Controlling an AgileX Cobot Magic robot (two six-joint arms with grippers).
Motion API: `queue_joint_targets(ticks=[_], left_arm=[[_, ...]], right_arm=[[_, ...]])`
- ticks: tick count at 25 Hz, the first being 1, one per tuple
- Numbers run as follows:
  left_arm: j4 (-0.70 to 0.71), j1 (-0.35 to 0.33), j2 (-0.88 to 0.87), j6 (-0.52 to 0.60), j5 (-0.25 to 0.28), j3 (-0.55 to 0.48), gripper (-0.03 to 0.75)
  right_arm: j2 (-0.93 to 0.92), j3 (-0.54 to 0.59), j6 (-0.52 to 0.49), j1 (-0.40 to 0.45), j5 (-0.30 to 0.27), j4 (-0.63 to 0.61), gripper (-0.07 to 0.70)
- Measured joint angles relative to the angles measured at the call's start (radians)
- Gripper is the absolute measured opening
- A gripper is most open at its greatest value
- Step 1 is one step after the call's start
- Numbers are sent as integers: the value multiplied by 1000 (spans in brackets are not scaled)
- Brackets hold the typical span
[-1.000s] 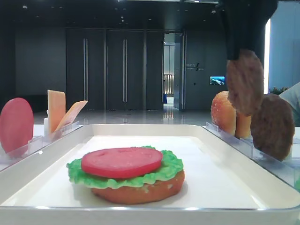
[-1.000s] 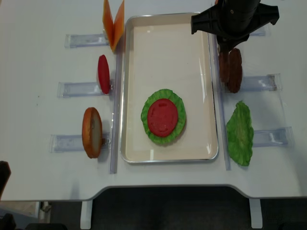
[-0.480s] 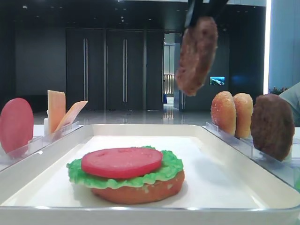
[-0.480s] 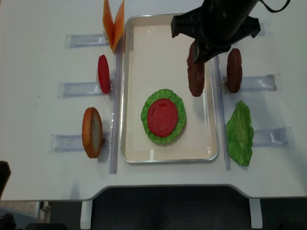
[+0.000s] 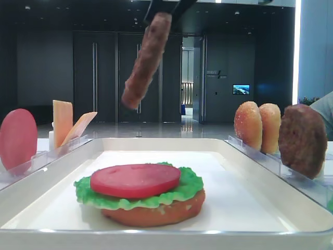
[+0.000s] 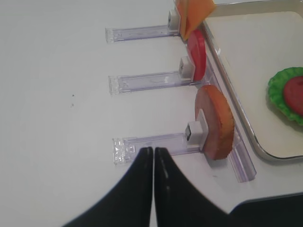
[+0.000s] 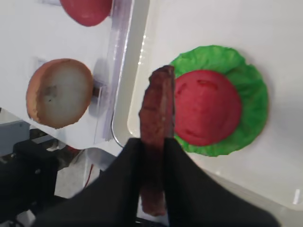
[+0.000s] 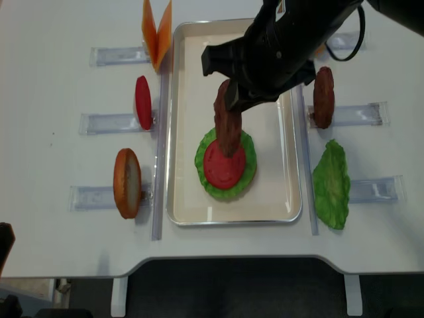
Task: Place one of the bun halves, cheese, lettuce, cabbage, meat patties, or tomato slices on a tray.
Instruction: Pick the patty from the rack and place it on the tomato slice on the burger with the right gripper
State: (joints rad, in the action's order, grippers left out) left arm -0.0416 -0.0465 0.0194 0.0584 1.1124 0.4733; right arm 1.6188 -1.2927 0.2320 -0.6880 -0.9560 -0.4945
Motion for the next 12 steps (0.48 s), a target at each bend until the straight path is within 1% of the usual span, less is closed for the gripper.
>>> queue_joint_targets(ticks=[5, 8, 12], left_arm=[[0, 0, 0, 0, 0, 0, 0], [0, 0, 0, 0, 0, 0, 0], [0, 0, 0, 0, 0, 0, 0]], right_arm=[[0, 93, -181, 0, 90, -195, 111], [0, 145, -318, 0, 143, -324, 111], [0, 210, -498, 27, 162, -509, 111]])
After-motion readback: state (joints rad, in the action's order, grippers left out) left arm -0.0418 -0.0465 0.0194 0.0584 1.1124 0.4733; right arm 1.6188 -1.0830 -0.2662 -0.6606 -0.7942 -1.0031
